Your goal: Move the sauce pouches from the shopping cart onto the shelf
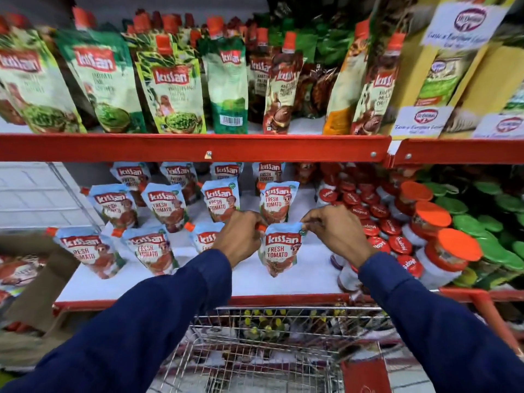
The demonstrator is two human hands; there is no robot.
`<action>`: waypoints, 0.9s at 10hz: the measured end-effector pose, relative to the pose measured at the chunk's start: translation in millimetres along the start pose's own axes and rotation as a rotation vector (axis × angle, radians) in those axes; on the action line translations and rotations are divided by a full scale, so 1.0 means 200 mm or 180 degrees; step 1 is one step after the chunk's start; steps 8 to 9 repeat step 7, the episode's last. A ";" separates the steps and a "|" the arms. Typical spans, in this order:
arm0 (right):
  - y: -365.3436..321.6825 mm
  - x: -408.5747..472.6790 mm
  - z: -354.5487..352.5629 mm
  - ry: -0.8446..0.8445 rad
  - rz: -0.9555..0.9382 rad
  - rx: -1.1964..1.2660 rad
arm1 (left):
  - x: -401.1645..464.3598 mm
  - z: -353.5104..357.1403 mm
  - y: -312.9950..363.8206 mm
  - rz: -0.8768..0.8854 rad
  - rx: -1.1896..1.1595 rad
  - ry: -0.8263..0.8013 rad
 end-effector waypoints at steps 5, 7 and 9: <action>0.05 0.11 0.12 -0.0013 0.0060 -0.0094 | 0.07 0.08 -0.03 -0.0091 0.0147 -0.0181; 0.06 0.00 0.10 0.0406 0.0092 0.0121 | 0.02 0.00 -0.01 0.0354 0.0286 -0.0064; 0.06 0.00 0.10 0.0406 0.0092 0.0121 | 0.02 0.00 -0.01 0.0354 0.0286 -0.0064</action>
Point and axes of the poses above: each hand's wrist, its own x-axis towards the middle knuckle, its own z-axis out of the palm, y = z × x, the point moved 4 cm from there along x, towards the middle knuckle, and after that the axes turned 14 degrees about z, right-handed, at the moved point
